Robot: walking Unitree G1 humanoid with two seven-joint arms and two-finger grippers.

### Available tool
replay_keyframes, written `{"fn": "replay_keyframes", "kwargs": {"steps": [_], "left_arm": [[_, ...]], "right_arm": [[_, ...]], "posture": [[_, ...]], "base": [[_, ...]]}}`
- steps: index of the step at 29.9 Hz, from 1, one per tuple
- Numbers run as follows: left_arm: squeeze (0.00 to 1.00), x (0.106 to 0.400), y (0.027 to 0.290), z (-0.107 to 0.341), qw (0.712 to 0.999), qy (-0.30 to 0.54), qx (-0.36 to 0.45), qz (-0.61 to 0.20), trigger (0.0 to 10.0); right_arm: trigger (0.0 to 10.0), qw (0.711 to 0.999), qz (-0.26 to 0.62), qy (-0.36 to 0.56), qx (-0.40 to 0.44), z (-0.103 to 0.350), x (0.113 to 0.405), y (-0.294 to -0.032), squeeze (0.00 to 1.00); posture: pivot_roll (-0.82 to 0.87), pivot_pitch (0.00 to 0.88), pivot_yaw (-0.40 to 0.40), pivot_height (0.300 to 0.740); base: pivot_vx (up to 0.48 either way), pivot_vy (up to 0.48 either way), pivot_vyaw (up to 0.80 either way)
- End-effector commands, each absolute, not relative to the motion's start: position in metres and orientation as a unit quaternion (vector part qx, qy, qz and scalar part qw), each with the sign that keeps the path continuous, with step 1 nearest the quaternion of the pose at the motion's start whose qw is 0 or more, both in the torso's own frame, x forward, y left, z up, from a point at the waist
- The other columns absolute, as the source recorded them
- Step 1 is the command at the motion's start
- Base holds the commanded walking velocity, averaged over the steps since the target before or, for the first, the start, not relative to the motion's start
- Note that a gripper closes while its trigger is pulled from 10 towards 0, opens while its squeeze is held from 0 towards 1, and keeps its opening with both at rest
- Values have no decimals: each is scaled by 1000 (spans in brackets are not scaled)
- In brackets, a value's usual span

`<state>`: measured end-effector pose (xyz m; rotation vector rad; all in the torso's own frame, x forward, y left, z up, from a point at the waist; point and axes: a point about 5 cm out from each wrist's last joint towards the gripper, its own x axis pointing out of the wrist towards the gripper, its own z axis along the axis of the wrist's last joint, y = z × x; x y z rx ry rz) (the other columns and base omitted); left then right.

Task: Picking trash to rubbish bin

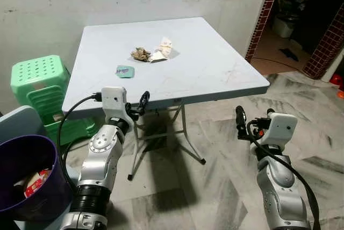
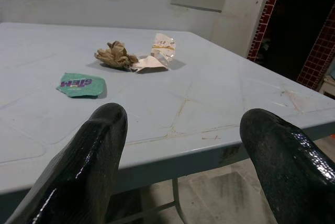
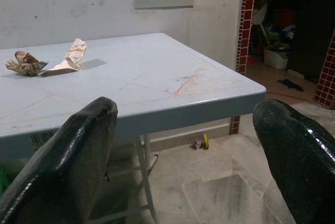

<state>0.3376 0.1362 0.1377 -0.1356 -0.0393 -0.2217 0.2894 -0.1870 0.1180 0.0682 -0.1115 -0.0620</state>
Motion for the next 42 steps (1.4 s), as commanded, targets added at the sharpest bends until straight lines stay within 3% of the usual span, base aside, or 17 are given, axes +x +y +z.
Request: {"fn": "replay_keyframes", "kwargs": {"steps": [1, 42], "left_arm": [[0, 339, 136, 142, 992, -27, -52, -111, 10000], [0, 339, 142, 142, 994, -22, -42, -101, 10000]], "right_arm": [[10000, 997, -35, -59, 30, 119, 289, -188, 0], [10000, 998, -29, -53, -2, 117, 286, -188, 0]], "posture": [[-41, 0, -15, 740], [-38, 0, -24, 740]], "base": [[0, 0, 0], [0, 0, 0]]}}
